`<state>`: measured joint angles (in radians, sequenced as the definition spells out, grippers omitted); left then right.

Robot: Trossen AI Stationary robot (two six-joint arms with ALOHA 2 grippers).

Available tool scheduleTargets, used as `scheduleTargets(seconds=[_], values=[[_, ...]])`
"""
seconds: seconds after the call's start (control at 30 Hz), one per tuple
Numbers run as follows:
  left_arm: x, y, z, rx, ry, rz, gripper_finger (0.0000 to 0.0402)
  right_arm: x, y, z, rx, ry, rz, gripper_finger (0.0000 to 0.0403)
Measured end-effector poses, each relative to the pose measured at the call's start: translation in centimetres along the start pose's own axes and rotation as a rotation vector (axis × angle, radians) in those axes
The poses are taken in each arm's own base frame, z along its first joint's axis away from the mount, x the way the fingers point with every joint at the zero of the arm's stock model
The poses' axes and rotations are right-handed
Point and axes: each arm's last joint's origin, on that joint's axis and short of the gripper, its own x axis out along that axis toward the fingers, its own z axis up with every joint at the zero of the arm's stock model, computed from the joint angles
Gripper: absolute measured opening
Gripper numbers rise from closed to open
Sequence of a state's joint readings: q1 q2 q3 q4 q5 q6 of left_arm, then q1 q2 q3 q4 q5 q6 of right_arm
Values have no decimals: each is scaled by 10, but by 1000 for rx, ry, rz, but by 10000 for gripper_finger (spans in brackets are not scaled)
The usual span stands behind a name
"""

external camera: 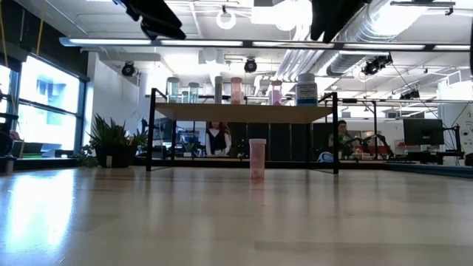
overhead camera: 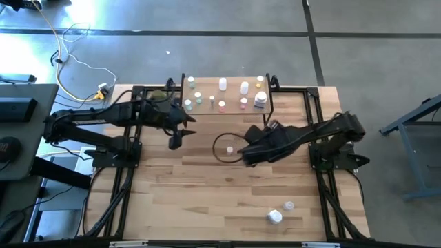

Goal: Pick and place medicine bottles onto shelf by color
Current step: Put the orange pill bottle on the shelf

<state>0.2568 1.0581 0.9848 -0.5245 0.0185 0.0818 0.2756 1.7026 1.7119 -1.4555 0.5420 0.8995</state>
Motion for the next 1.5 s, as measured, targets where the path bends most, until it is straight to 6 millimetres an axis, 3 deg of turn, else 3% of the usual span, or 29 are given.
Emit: scheduleTargets(seconds=[0.43,0.73,1.07,1.5], values=[[61,-21,5,42,12,-64,209,-5,-58,-28,156,-170,146,220],[105,-23,-2,-6,40,-54,209,-12,-88,-31,168,-239,158,220],[147,-28,-13,-22,46,-13,209,-16,-103,-28,192,-270,156,220],[188,-33,-31,-84,49,3,209,-16,-104,-27,178,-276,153,220]])
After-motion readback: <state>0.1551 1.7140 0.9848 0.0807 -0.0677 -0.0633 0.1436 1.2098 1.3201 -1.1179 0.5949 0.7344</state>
